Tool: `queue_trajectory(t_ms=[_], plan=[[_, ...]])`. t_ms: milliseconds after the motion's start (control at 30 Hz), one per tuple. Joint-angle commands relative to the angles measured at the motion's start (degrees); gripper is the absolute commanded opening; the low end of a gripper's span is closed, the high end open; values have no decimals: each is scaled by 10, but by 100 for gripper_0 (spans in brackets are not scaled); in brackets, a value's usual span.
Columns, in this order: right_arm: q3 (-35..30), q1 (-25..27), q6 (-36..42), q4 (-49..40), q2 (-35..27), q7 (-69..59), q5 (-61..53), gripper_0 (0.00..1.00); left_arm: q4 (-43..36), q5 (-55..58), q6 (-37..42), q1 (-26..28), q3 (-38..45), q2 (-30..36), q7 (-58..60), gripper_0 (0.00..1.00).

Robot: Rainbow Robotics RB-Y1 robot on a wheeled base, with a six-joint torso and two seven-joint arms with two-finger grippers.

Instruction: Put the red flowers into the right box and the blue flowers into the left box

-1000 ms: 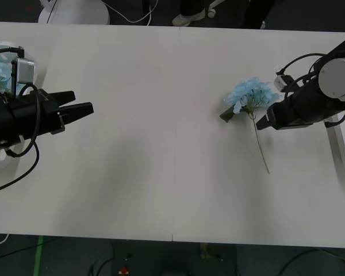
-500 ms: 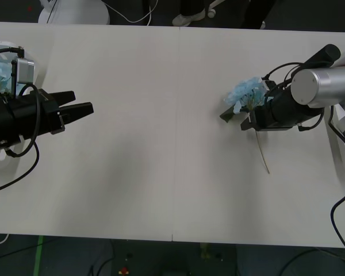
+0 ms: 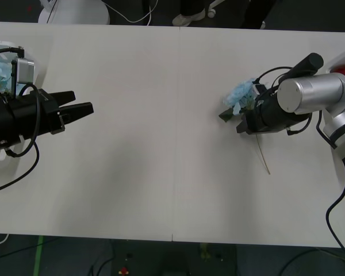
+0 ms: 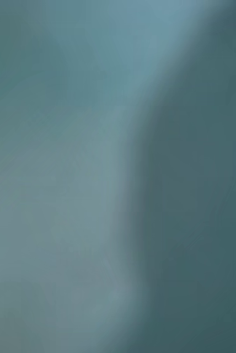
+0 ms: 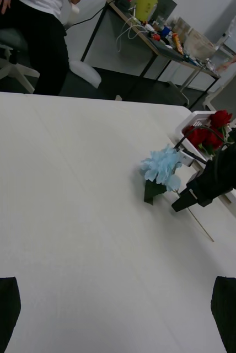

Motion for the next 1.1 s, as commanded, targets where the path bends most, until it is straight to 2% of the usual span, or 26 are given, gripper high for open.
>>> queue_trajectory(t_ms=[33, 700, 800, 1100], plan=[[2, -26, -4, -1, 11, 3, 6, 0, -7, 8, 0, 9, 7, 3, -30, 100], [-4, -32, -7, -1, -8, 9, -42, 0, -7, 8, 0, 9, 6, 3, -30, 100], [-4, -39, 2, -1, -21, 17, -81, 0, -7, 8, 0, 9, 6, 3, -30, 100], [-36, -86, 13, -30, -61, 134, -292, 0, -7, 12, 1, 9, 1, 3, -29, 100]])
